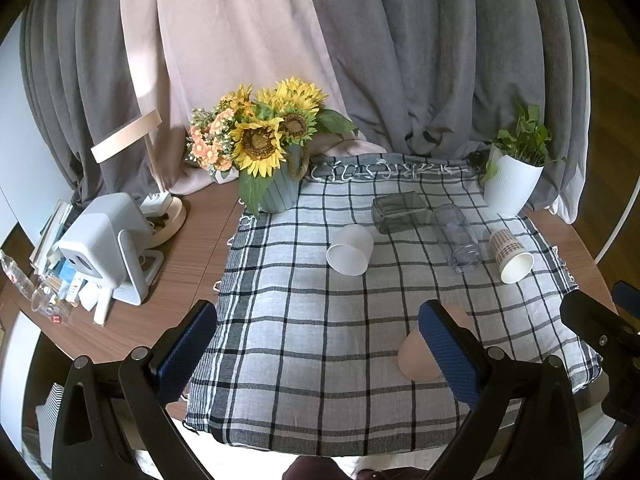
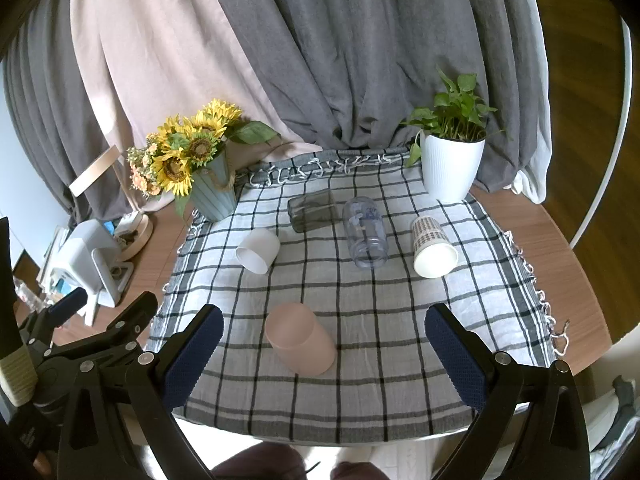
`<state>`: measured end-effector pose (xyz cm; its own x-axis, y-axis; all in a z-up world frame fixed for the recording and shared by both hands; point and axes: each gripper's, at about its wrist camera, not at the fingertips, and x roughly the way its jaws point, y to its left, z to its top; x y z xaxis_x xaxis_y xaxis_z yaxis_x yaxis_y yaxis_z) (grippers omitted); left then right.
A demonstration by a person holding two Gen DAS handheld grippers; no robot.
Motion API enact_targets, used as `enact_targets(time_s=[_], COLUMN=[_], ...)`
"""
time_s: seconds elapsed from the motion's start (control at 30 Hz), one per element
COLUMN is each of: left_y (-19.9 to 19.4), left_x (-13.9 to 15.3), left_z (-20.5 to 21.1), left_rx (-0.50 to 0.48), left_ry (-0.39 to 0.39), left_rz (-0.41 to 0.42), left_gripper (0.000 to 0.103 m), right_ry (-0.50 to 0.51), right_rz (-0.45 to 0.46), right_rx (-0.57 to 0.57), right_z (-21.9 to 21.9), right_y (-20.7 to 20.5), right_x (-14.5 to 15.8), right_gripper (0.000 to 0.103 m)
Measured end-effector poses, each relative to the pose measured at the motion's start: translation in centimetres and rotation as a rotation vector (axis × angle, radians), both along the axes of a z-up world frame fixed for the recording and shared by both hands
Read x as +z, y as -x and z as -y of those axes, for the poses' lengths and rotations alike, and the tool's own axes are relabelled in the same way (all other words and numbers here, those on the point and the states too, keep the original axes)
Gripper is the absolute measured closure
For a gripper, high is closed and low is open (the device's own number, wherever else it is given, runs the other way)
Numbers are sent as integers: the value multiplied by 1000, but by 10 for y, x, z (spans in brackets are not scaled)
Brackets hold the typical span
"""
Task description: Flip cup upside down
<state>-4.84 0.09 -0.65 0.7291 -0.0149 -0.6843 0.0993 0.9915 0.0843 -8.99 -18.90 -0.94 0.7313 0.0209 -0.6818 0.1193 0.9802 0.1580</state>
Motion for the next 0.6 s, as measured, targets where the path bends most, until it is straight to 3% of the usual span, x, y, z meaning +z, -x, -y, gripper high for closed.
enact_targets(time_s=[0.6], left_y=[0], left_x=[1], left_z=[1], left_rx=[0], left_ry=[0], left_rz=[-1], left_gripper=[0], right_ry=[-1], right_rz=[-3], right_rx=[-1], right_z=[0], right_y=[0], right_x=[0], right_gripper=[1])
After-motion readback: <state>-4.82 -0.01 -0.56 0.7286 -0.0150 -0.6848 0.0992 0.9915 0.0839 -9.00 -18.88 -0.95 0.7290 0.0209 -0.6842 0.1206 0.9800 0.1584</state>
